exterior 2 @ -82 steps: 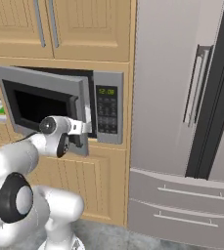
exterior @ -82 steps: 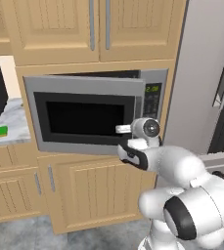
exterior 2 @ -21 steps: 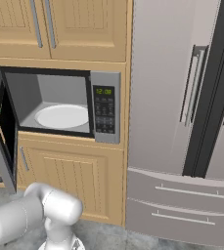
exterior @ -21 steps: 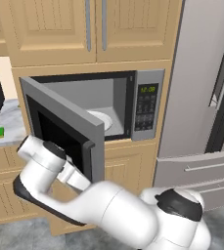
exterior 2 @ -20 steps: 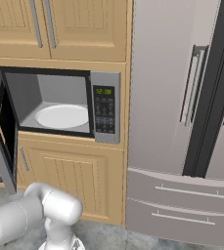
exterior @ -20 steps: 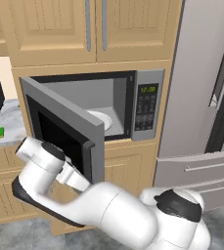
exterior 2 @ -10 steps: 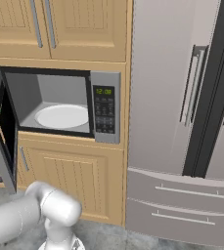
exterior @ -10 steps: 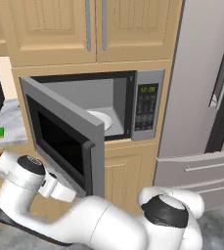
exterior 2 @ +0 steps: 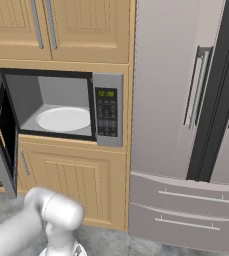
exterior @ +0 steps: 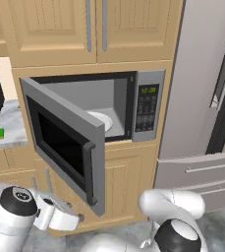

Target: Place the sponge inside the microwave to prepare for sanitizing.

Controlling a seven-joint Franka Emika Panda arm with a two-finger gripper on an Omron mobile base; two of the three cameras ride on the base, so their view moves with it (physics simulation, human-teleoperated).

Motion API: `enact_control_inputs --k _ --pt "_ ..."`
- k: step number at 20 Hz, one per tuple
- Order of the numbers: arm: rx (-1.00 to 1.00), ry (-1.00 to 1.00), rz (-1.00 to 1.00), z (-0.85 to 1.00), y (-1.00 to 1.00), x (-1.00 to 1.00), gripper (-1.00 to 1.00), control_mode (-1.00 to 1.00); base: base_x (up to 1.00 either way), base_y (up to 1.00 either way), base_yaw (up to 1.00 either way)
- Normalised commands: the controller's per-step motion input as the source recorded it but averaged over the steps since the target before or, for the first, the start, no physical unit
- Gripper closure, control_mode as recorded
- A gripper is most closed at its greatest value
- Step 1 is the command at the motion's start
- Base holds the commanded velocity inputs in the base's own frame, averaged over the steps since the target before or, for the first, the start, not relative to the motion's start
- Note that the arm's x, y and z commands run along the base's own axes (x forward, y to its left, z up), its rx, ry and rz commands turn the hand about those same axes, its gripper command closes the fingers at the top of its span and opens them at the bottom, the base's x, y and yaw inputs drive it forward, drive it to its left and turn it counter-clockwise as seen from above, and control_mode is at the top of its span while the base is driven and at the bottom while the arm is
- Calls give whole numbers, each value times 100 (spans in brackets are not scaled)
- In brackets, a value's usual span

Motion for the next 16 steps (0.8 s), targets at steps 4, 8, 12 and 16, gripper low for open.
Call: enact_control_inputs --k 4,8,12,16 --pt "23 -16 17 9 -90 -100 -100 -100 0 0 0" --pt "50 -1 3 46 -87 -65 -100 -100 0 0 0" --pt "58 0 3 36 -100 -51 -100 -100 0 0 0" --pt "51 0 12 26 -100 -28 -100 -100 0 0 0"
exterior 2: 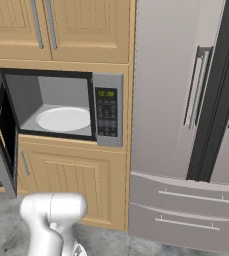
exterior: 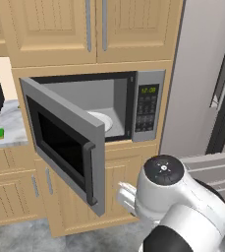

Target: Place the sponge inside the microwave to prepare for sanitizing.

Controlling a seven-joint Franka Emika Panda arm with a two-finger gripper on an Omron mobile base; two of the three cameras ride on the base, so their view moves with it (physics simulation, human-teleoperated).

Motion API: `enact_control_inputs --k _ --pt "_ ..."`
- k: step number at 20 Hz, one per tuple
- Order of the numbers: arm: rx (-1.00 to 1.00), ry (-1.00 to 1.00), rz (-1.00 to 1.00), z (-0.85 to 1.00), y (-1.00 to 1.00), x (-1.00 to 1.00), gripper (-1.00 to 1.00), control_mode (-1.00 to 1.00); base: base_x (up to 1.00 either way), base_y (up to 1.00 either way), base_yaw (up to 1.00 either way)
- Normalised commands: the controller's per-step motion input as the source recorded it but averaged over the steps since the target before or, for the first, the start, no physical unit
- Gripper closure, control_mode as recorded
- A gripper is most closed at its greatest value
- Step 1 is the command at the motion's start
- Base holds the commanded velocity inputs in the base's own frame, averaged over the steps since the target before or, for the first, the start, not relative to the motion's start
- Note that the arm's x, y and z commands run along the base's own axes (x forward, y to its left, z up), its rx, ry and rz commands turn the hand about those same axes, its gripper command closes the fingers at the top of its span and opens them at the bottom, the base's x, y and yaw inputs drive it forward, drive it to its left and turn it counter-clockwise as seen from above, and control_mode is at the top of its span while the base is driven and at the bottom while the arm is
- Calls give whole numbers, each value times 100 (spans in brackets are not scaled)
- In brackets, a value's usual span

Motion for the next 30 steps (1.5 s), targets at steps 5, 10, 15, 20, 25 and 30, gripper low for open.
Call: enact_control_inputs --k 5,10,15,20,25,30 --pt "61 -1 6 14 -100 -7 -100 -100 0 0 0" --pt "77 0 0 0 -100 13 -100 -100 0 0 0" --pt "97 0 0 0 -59 78 -100 -100 0 0 0" --pt "41 1 4 0 -35 93 -100 -100 0 0 0" --pt "0 0 15 -17 13 94 -100 -100 0 0 0" --pt "0 1 19 -16 31 91 -100 -100 0 0 0"
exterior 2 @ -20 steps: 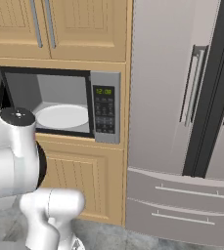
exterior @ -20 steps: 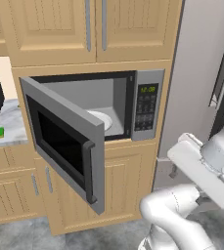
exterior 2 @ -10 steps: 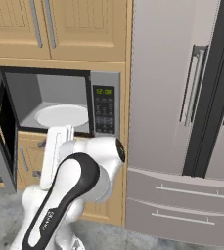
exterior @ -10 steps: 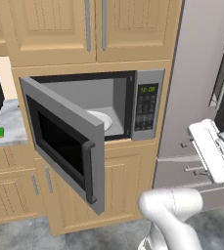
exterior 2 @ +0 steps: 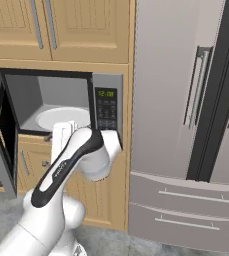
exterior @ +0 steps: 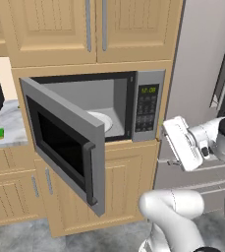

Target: Place the sponge inside the microwave to prepare for sanitizing.

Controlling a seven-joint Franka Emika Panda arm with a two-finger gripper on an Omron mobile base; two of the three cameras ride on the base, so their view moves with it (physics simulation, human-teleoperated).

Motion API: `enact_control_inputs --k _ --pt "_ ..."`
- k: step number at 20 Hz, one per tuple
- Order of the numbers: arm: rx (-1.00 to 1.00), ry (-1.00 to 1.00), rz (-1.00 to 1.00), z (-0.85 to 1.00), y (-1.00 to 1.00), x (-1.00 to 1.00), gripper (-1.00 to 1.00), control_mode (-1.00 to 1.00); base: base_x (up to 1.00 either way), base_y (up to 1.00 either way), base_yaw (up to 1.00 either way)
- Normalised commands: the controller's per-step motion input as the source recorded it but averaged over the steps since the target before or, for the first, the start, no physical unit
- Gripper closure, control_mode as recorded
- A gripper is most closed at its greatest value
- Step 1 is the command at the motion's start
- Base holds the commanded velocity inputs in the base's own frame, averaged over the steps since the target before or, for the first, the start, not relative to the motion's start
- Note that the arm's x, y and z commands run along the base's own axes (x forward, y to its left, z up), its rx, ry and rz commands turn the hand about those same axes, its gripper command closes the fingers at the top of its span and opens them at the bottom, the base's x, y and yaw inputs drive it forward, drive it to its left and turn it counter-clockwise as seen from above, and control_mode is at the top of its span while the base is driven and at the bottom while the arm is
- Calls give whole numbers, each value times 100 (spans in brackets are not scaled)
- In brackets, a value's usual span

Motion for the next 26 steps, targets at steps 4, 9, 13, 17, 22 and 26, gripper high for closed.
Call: enact_control_inputs --k 4,9,13,17,22,26 --pt "1 1 24 -33 53 72 -100 -100 0 0 0" --pt "2 3 20 -17 66 55 -100 -100 0 0 0" --pt "3 5 17 -21 68 49 -100 -100 0 0 0" --pt "6 5 8 -23 56 47 -100 -100 0 0 0" --pt "7 7 3 -27 59 10 -100 -100 0 0 0" --pt "13 10 0 -26 69 -9 -100 -100 0 0 0"
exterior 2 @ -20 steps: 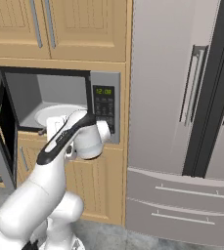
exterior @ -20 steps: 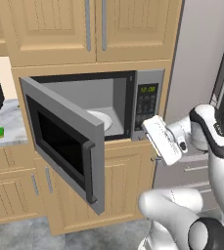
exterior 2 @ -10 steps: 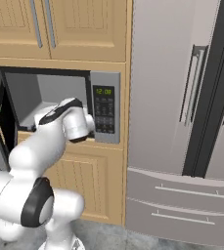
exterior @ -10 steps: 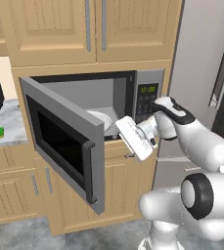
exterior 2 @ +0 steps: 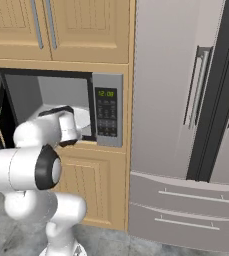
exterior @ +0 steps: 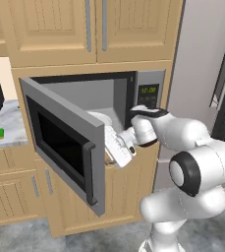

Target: Place the sponge inside the microwave to prepare for sanitizing.

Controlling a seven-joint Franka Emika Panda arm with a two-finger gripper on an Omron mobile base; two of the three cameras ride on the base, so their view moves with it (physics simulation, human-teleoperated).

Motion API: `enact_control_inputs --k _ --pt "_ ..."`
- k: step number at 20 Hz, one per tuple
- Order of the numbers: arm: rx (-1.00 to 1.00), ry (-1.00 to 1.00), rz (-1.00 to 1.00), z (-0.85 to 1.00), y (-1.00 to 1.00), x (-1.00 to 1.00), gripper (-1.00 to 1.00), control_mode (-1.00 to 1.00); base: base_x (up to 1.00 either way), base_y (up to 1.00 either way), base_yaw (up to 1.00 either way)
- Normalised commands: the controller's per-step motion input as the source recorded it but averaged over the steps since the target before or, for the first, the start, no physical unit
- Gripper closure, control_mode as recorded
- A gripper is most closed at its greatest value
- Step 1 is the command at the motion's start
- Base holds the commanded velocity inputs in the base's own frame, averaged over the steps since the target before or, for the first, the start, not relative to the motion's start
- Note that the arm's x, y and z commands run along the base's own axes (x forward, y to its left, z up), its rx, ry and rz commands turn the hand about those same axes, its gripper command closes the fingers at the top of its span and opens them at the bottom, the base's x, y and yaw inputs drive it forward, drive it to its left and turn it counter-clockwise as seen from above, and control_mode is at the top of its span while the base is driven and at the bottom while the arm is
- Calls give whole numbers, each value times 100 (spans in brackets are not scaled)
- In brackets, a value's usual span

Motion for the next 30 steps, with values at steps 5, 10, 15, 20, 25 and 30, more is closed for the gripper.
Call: enact_control_inputs --k 5,10,15,20,25,30 --pt "15 11 0 -11 67 -24 -100 -100 0 0 0" --pt "13 18 1 -2 63 -2 -100 -100 0 0 0" --pt "6 14 0 -7 78 0 -100 -100 0 0 0" --pt "3 15 0 -8 86 0 -100 -100 0 0 0" --pt "0 10 2 0 63 0 -100 -100 0 0 0" --pt "-6 5 1 0 31 -2 -100 -100 0 0 0"
